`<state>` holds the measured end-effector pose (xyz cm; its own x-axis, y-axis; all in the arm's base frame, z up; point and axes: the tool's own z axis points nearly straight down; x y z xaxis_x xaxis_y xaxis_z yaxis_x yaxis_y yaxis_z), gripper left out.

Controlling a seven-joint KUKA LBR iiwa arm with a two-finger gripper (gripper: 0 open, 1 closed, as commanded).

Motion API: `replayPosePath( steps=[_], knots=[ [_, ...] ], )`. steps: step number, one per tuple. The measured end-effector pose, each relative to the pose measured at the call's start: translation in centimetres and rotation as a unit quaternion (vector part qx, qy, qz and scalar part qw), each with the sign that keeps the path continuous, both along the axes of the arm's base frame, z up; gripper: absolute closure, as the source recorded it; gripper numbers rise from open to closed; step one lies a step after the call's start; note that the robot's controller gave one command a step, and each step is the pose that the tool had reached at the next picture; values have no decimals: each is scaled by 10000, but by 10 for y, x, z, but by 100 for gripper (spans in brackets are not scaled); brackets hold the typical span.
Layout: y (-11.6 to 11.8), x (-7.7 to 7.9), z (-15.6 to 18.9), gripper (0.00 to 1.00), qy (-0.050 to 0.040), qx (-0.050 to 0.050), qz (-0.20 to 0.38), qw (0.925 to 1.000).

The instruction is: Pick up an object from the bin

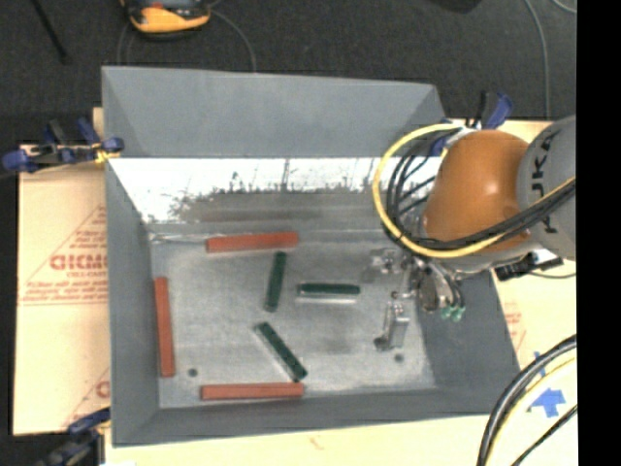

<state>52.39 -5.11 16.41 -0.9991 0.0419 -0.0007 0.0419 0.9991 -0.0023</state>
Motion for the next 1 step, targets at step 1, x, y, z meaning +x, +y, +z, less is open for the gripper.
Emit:
replayPosePath(
  steps=[1],
  knots=[
    [27, 24, -53, 0, -50, 7, 163, 9999]
  ],
)
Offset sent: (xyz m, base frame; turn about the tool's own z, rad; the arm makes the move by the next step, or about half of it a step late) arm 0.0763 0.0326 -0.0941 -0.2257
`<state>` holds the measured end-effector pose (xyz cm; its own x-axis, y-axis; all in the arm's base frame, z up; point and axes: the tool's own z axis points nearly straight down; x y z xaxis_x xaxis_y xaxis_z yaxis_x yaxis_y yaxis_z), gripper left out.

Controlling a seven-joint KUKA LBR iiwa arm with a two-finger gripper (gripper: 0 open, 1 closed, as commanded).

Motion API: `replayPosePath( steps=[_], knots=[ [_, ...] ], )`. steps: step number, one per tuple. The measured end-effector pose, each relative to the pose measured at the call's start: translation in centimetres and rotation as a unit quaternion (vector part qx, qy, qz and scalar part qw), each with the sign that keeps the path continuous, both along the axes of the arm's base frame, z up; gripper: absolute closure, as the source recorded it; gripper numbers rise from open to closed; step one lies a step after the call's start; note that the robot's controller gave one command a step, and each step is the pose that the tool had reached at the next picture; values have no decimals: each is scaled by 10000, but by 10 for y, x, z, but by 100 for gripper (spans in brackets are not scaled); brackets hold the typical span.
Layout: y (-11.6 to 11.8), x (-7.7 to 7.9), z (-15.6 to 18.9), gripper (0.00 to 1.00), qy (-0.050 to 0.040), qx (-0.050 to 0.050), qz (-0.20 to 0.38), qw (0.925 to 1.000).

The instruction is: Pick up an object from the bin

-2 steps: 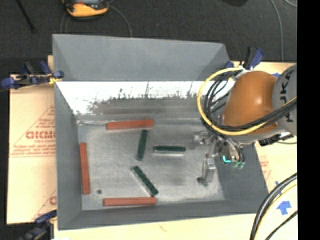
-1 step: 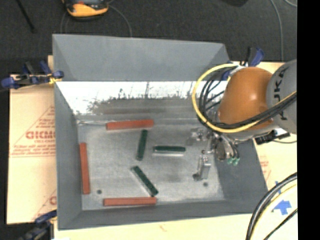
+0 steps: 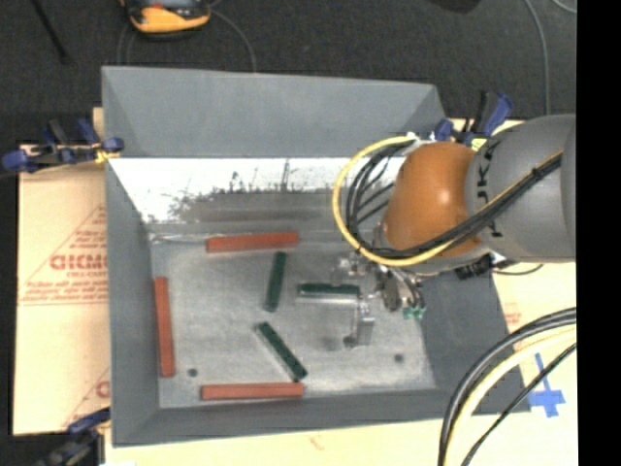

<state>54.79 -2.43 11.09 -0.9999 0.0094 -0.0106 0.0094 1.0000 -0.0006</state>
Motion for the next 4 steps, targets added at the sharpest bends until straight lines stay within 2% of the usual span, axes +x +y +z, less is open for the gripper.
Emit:
replayPosePath(
  steps=[1, 2, 3, 4],
  knots=[
    [5, 54, -40, 100, 23, -7, 962, 9954],
    [5, 54, -40, 100, 23, -7, 963, 9953],
    [30, 85, 78, 100, -6, -27, 2900, 9570],
    [30, 84, 75, 0, 22, -10, 2887, 9574]
  ],
)
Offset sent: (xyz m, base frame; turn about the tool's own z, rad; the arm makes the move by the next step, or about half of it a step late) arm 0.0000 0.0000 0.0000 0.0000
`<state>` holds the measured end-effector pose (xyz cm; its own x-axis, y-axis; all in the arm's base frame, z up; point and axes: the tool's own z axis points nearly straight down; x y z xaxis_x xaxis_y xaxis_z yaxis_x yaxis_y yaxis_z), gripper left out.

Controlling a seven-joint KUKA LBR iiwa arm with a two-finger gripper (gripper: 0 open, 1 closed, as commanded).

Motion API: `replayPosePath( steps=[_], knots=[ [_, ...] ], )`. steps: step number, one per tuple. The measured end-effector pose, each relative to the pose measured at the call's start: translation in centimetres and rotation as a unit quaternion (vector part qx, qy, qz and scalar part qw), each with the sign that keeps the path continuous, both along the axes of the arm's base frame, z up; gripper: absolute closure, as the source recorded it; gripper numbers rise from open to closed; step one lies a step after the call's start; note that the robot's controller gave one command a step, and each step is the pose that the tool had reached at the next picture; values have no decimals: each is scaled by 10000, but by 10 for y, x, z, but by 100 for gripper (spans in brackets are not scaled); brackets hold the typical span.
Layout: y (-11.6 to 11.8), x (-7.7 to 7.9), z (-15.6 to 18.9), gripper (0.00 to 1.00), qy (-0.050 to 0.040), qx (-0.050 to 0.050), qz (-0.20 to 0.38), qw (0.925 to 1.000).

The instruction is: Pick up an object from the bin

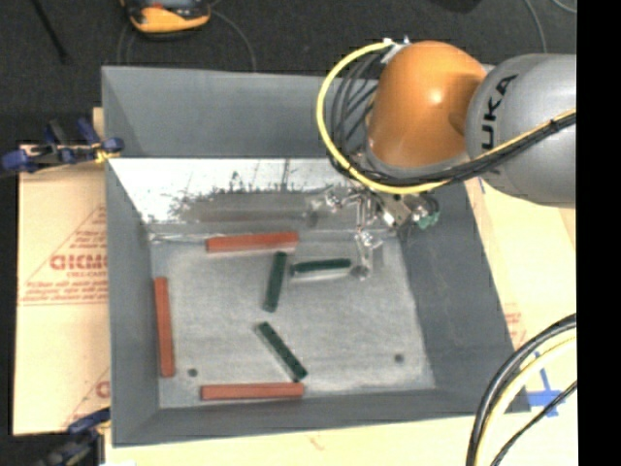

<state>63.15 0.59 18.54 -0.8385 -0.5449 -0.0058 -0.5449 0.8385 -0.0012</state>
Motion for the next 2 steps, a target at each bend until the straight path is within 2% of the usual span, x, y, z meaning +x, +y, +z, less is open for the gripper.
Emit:
replayPosePath(
  steps=[1, 2],
  knots=[
    [0, 0, 0, 0, 1, 2, -3, 10000],
    [-3, 6, -28, 0, -38, -16, 328, 9995]
  ],
)
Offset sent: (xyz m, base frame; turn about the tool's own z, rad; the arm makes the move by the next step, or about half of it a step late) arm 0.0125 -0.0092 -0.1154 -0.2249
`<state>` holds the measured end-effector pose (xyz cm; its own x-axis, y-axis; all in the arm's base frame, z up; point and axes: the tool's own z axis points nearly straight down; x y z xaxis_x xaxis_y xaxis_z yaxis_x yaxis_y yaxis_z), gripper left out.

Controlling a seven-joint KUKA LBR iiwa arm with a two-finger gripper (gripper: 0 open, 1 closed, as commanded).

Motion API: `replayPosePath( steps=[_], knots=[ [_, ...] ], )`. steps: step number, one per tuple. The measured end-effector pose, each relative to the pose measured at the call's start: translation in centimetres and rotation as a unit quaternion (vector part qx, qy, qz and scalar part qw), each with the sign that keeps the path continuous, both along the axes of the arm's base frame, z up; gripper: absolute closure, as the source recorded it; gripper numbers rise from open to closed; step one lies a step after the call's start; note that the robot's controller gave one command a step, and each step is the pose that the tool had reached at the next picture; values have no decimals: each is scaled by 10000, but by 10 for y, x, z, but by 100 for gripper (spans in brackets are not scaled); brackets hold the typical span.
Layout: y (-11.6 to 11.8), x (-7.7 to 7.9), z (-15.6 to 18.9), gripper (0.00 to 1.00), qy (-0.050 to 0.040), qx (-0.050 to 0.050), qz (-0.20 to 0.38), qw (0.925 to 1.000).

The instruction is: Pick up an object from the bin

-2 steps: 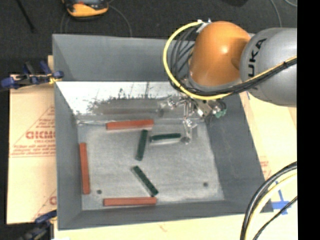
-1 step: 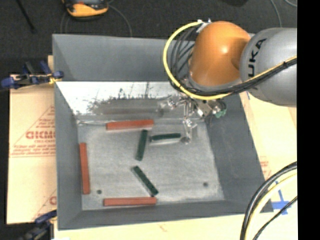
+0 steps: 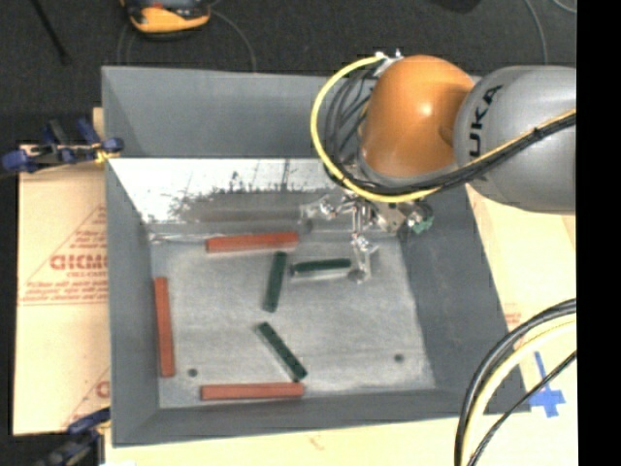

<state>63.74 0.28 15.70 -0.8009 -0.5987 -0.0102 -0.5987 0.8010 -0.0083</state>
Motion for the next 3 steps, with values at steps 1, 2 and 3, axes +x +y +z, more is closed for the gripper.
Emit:
replayPosePath(
  steps=[1, 2, 3],
  knots=[
    [1, 3, -61, 0, 15, 12, -24, 10000],
    [14, 16, -80, 100, -36, 39, -633, 9980],
    [12, 12, -85, 0, 42, 15, -632, 9980]
  ],
)
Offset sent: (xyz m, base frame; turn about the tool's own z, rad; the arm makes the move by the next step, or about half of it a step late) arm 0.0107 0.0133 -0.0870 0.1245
